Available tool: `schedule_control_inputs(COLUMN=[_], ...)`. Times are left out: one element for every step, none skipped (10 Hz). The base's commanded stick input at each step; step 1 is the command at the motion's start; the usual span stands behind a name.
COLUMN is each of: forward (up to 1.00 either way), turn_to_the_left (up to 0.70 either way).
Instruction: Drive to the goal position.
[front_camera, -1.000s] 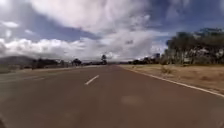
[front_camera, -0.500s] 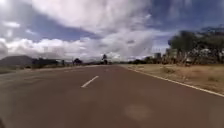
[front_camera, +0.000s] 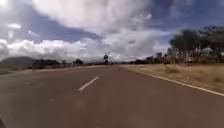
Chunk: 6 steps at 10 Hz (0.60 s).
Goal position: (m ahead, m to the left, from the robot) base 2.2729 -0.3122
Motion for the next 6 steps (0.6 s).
schedule_control_inputs(forward=[0.7, 0.7, 0.7, 0.7, 0.7, 0.7], turn_to_the_left=[0.0, 0.0, 0.0, 0.0, 0.0, 0.0])
